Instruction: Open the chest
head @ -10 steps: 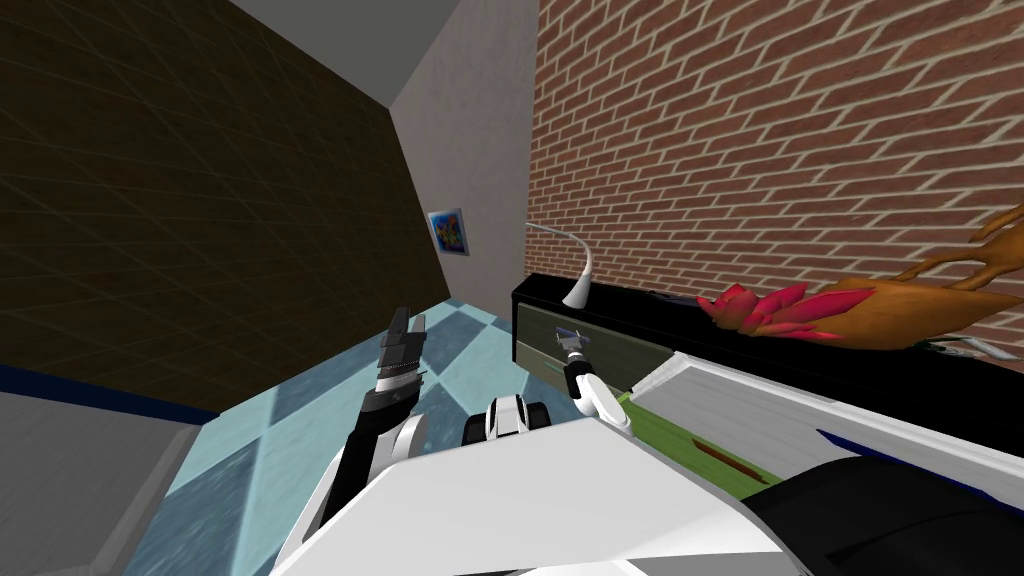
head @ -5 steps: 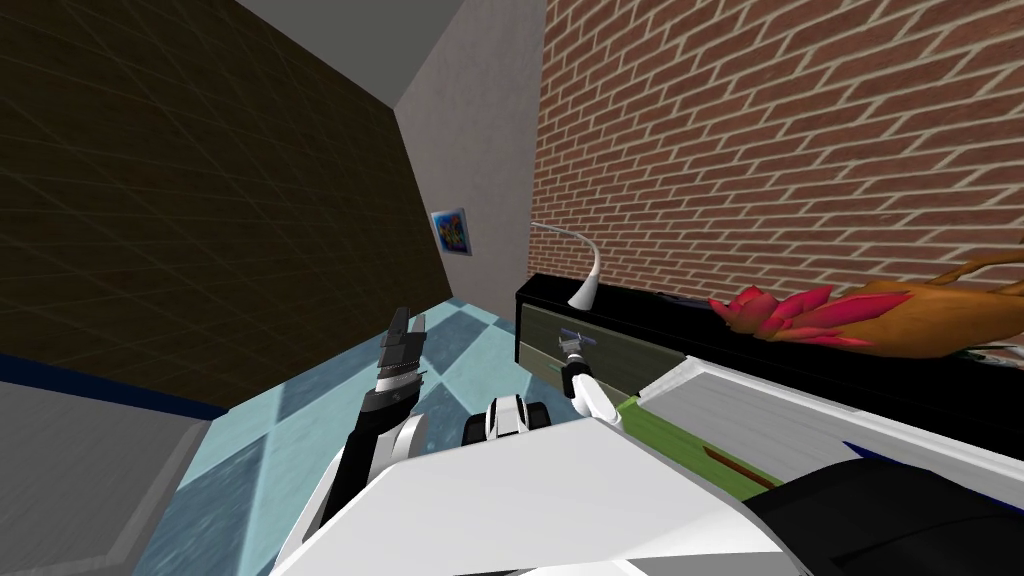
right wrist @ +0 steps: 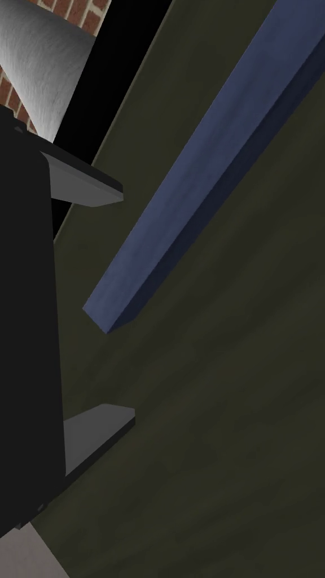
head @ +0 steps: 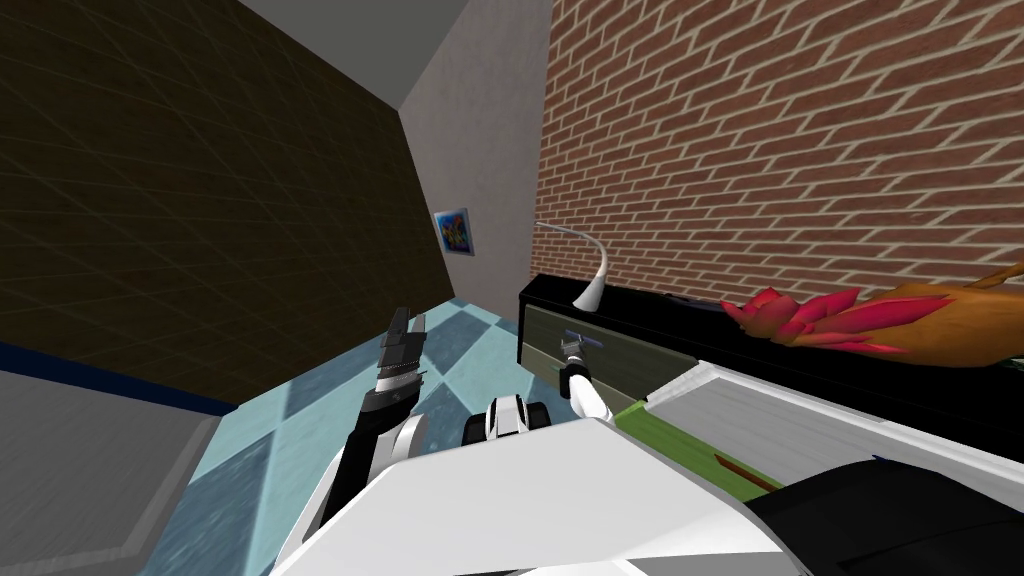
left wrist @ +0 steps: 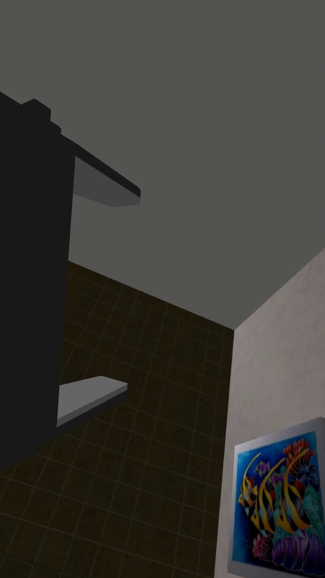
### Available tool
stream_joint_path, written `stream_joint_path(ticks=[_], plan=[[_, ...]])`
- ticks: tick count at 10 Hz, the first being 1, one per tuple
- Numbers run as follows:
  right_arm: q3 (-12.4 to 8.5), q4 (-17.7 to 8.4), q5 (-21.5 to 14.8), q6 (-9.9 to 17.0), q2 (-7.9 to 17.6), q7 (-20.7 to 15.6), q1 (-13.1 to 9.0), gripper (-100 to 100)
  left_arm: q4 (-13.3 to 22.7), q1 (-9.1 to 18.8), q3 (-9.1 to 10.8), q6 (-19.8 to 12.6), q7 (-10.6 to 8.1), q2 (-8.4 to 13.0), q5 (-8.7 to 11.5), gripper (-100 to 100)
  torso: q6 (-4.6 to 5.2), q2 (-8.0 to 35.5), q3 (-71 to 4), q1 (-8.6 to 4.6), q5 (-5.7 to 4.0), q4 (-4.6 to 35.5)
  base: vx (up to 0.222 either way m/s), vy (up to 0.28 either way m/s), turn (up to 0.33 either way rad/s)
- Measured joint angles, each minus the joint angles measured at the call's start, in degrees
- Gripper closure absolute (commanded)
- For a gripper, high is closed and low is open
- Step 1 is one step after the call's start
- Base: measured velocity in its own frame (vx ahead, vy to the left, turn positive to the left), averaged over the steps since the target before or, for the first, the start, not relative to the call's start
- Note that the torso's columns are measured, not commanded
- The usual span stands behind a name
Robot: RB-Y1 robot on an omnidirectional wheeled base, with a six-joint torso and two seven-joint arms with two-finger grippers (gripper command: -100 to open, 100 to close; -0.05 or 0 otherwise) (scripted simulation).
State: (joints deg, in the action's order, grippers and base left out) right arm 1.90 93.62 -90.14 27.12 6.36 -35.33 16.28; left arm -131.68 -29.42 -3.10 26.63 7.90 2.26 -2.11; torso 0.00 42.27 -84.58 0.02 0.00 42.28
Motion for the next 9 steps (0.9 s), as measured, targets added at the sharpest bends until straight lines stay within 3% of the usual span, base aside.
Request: stream_joint_path(ticks=[4,7,8,9], plan=[[0.7,-3.9,-6.7,4.8,-0.1,-1.9,-1.2,-100,0.0,0.0,0.00,0.0,0.00,0.0,0.0,0,0.00,0.0,0.0,-0.02,-0.01,0.0,0.025,0.034,0.020],[0.9,-5.2,-9.2,6.6,0.1,-2.9,-1.6,-100,0.0,0.0,0.00,0.0,0.00,0.0,0.0,0,0.01,0.1,0.0,-0.07,-0.02,0.0,0.008,0.013,0.007],[0.9,-5.2,-9.1,6.6,0.1,-2.9,-1.6,100,0.0,0.0,0.00,0.0,0.00,0.0,0.0,0,0.01,0.1,0.0,-0.08,-0.02,0.0,0.000,0.000,0.000],[0.9,-5.2,-9.1,6.6,0.1,-2.9,-1.6,100,0.0,0.0,0.00,0.0,0.00,0.0,0.0,0,0.00,0.0,0.0,-0.05,-0.01,0.0,-0.087,0.069,-0.045]])
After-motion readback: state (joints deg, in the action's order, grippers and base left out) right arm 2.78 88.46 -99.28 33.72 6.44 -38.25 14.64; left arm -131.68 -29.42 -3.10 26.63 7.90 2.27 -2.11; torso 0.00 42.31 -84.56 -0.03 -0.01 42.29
